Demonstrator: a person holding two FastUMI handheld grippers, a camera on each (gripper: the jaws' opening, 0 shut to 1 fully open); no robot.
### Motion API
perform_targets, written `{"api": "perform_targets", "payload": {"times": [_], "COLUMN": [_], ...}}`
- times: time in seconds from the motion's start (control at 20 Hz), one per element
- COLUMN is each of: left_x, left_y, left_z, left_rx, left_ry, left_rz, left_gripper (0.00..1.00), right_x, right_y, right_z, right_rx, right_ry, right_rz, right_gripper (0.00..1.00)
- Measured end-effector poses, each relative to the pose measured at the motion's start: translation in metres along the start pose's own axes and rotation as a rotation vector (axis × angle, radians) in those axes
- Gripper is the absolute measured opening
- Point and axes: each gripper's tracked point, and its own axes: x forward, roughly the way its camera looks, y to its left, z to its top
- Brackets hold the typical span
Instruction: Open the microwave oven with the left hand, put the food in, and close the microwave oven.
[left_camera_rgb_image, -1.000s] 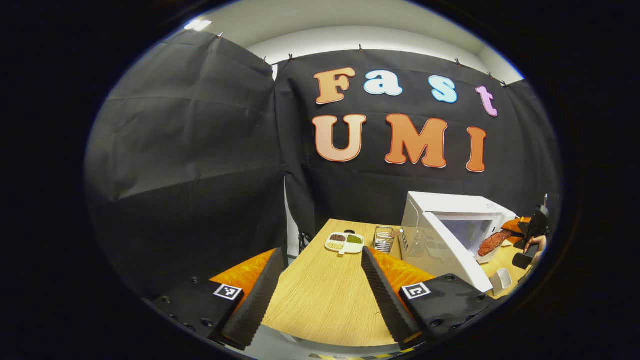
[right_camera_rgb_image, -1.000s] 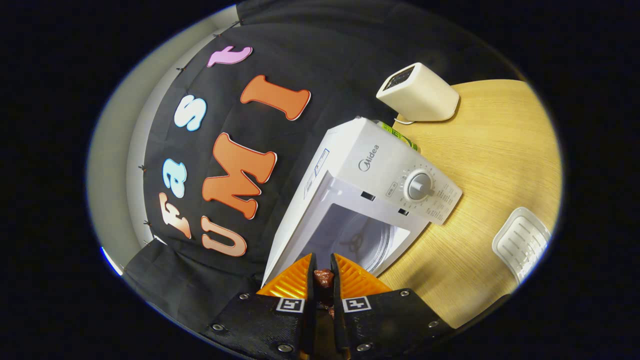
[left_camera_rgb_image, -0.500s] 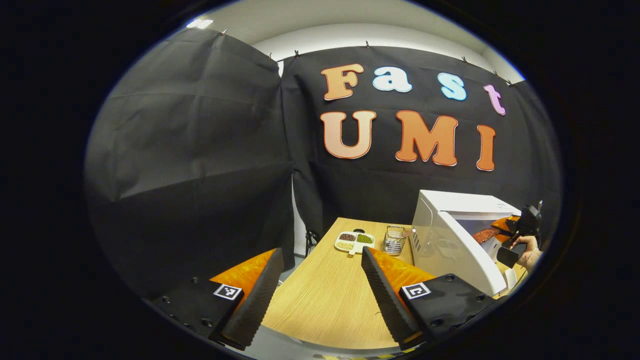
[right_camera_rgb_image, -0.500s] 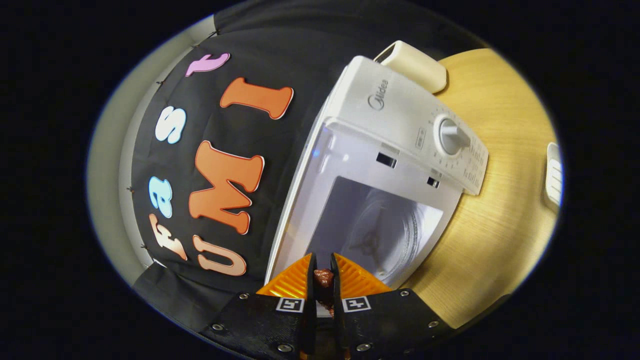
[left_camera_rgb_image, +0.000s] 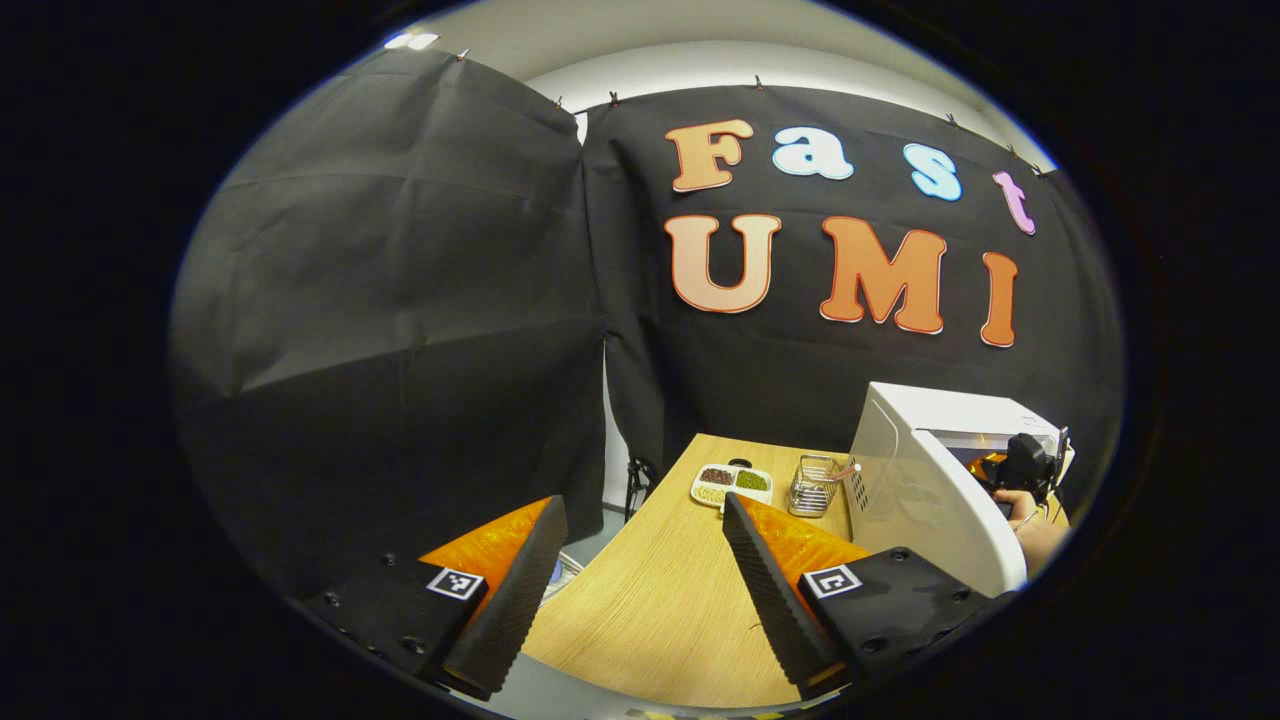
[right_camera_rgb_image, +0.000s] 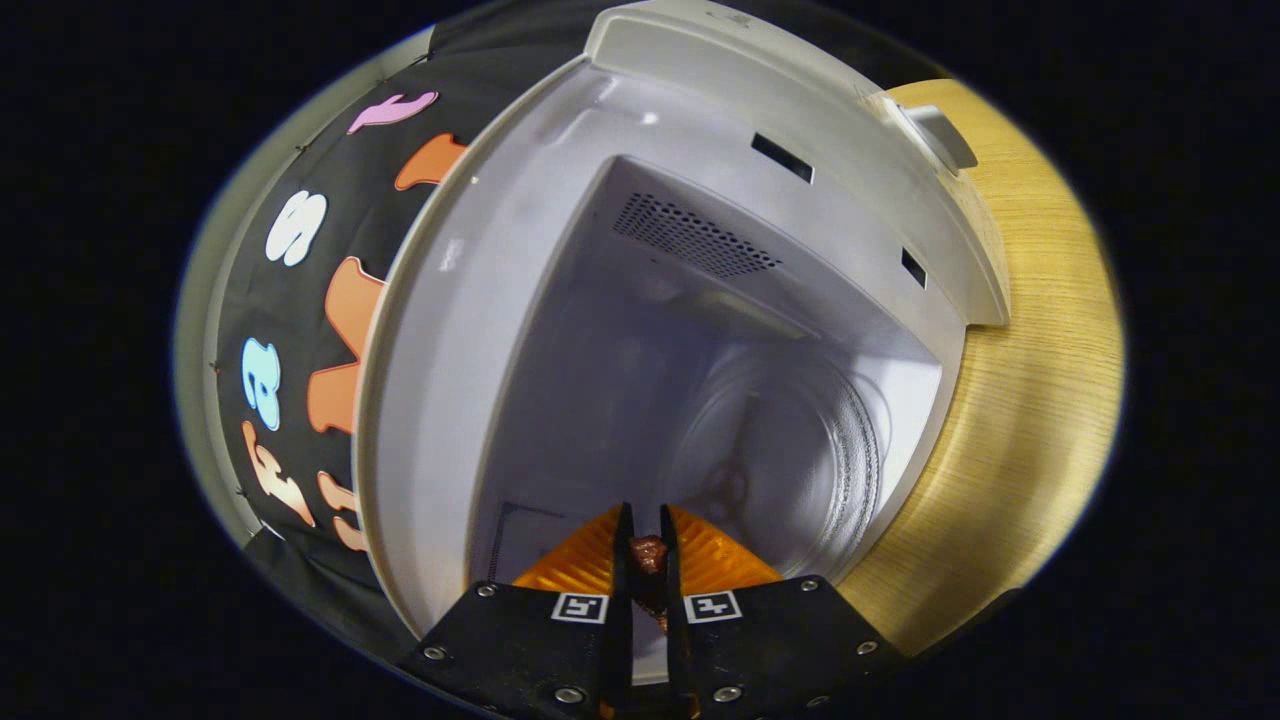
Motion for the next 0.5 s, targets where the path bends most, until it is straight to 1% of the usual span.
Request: {"api": "perform_targets", "payload": {"times": [0.05, 0.1, 0.15, 0.2, 0.25, 0.3, 0.35, 0.4, 0.5], "left_x": [0.005, 0.006, 0.006, 0.005, 0.006, 0.005, 0.007, 0.008, 0.009], "left_y": [0.002, 0.003, 0.002, 0.0, -0.003, -0.006, -0.009, -0.012, -0.017], "left_z": [-0.002, -0.002, -0.004, -0.006, -0.008, -0.009, -0.012, -0.012, -0.013], "left_rx": [0.009, 0.023, 0.036, 0.044, 0.049, 0.051, 0.049, 0.046, 0.043], "left_ry": [0.005, 0.006, 0.01, 0.015, 0.02, 0.023, 0.026, 0.027, 0.029], "left_rz": [0.004, 0.008, 0.007, 0.003, -0.004, -0.01, -0.017, -0.024, -0.034], "left_gripper": [1.0, 0.98, 0.98, 1.0, 0.98, 0.98, 1.0, 1.0, 1.0], "right_x": [0.007, 0.008, 0.009, 0.01, 0.01, 0.014, 0.015, 0.012, 0.004], "right_y": [-0.005, -0.002, -0.003, -0.006, -0.005, -0.009, -0.013, -0.014, -0.016], "right_z": [-0.002, -0.001, -0.001, 0.0, 0.003, 0.009, 0.016, 0.022, 0.033], "right_rx": [-0.032, -0.051, -0.065, -0.094, -0.126, -0.173, -0.232, -0.303, -0.426], "right_ry": [-0.008, -0.011, -0.008, -0.01, -0.022, -0.04, -0.057, -0.08, -0.108], "right_rz": [-0.016, -0.012, -0.012, -0.027, -0.03, -0.046, -0.06, -0.072, -0.082], "right_gripper": [0.14, 0.16, 0.16, 0.19, 0.2, 0.3, 0.26, 0.57, 0.83]}}
